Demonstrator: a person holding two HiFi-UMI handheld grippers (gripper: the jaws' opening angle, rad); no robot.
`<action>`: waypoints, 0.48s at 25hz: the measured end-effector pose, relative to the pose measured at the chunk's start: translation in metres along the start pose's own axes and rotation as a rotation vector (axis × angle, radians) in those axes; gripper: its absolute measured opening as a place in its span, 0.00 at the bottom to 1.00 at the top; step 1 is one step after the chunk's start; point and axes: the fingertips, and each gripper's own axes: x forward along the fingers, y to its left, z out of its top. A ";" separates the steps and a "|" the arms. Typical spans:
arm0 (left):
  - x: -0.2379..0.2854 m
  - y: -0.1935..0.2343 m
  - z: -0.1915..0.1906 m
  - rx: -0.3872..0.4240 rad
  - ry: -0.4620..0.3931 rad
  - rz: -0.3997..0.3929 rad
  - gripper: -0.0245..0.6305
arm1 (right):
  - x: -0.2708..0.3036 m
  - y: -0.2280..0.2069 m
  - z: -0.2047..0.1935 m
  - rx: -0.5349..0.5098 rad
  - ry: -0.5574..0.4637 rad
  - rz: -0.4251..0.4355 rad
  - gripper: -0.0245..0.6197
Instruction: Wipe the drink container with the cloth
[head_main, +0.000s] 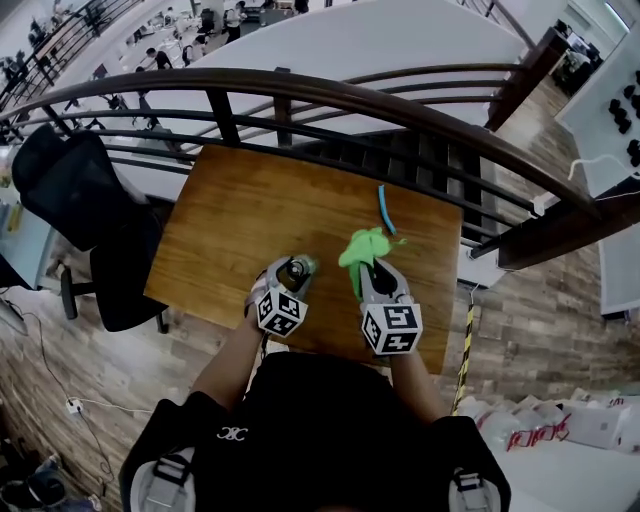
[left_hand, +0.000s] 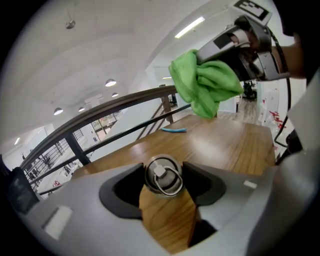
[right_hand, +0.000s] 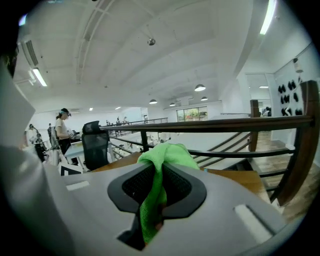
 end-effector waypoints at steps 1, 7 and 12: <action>-0.002 -0.001 -0.003 -0.004 0.000 0.006 0.49 | 0.006 0.009 -0.005 -0.004 0.022 0.042 0.11; -0.012 0.000 -0.014 -0.022 -0.001 0.033 0.49 | 0.043 0.065 -0.041 -0.046 0.158 0.250 0.11; -0.018 -0.001 -0.020 -0.042 -0.008 0.036 0.48 | 0.064 0.103 -0.077 -0.090 0.282 0.366 0.11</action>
